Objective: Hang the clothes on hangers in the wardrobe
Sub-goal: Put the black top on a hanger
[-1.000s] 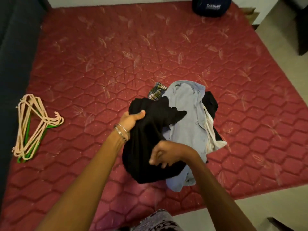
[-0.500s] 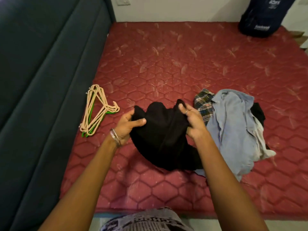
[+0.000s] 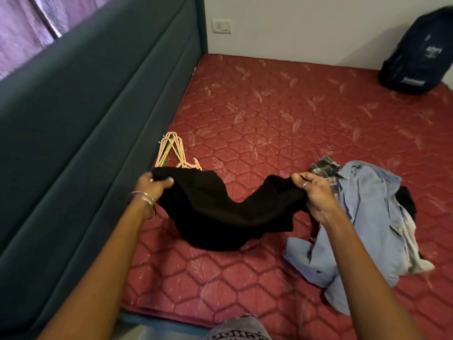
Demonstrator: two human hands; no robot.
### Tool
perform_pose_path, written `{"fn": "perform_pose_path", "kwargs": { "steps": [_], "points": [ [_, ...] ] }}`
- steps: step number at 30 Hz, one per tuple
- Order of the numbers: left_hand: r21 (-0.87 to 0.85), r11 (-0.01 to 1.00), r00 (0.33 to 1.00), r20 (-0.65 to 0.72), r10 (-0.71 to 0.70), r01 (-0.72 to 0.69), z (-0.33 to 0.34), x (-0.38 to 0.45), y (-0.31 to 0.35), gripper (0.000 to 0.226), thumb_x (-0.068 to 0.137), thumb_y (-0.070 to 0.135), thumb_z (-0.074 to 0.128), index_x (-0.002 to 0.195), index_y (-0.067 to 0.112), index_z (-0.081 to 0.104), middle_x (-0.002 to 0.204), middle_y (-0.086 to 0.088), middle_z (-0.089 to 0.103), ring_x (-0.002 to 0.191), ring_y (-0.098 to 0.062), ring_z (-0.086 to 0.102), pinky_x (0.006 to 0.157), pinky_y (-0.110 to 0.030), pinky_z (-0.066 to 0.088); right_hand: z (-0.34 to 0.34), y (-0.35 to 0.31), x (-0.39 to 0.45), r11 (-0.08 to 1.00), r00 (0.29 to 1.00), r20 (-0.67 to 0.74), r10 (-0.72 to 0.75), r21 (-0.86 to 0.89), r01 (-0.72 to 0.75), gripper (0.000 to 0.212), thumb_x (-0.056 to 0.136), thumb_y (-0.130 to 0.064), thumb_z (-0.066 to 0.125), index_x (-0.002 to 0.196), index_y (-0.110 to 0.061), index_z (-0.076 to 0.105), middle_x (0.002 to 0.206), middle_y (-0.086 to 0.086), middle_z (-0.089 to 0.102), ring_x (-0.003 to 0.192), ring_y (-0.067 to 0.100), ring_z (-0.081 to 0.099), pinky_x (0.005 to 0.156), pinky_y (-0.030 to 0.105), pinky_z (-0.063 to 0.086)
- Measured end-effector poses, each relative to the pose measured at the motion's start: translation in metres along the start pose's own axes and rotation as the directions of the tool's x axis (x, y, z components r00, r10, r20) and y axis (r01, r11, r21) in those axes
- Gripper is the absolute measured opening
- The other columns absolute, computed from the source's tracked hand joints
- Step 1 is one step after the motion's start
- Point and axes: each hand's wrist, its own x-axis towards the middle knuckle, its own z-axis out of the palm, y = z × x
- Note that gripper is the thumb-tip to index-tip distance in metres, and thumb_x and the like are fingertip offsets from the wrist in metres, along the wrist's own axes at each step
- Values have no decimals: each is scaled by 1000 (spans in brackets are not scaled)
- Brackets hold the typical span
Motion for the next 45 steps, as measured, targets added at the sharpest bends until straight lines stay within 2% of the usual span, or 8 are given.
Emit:
{"fn": "perform_pose_path", "kwargs": {
  "steps": [3,8,17,23,29,35,39,45],
  "points": [
    [596,802,997,35,-67,33,14,-17,21,50,79,39,72,104,-2,58,106,-16,65,94,-30,62,74,-36,50,28,-7,7,950,999,-40,-6,312,18,22,96,-18,55,75,-14,55,69,3,63,66,14,62,60,25,52],
    [126,935,681,717,146,-333,72,-80,59,72,75,21,78,136,21,41,122,-4,57,103,-9,56,78,-23,50,104,-38,-15,924,958,281,-61,378,-52,10,84,-9,59,78,-13,52,83,11,56,80,25,57,62,33,56],
    [-399,889,972,-160,173,-224,73,-73,120,19,85,18,68,98,5,65,95,-7,67,91,-22,65,81,-32,53,75,-76,6,921,776,587,-232,-124,369,20,84,-2,68,99,-7,57,101,4,65,99,19,62,87,30,51],
    [-755,654,998,-64,1,-49,52,-75,157,34,85,20,69,114,5,60,109,-14,67,94,-28,68,78,-41,57,64,48,21,655,836,548,10,-636,409,95,58,-56,84,131,-17,38,125,1,57,114,17,55,93,36,50],
    [-849,529,996,41,80,-7,38,-82,161,39,92,35,59,108,0,62,108,-17,69,99,-28,67,83,-41,56,90,14,22,852,870,472,-146,-387,353,13,93,-7,59,104,-1,63,90,2,66,81,14,62,73,31,51],
    [18,1000,970,245,2,-6,41,-93,114,49,70,57,71,98,18,62,78,-1,66,73,-13,64,60,-26,47,107,-61,3,997,872,489,-5,75,-36,21,99,-15,48,97,-3,65,82,7,72,73,18,69,67,27,58],
    [-143,982,780,597,188,-127,76,-117,73,72,61,46,82,123,22,52,101,-1,62,96,-13,58,76,-35,51,140,-86,-3,950,921,383,74,255,-182,21,94,-3,56,73,-4,52,67,8,50,52,13,56,52,27,53],
    [88,976,979,-20,201,-199,98,-81,27,32,78,18,76,104,4,65,99,-5,69,92,-23,66,81,-33,54,163,-115,-4,922,926,367,93,319,-219,15,88,9,58,79,0,50,76,19,56,68,28,61,48,44,57]
  ]
}}
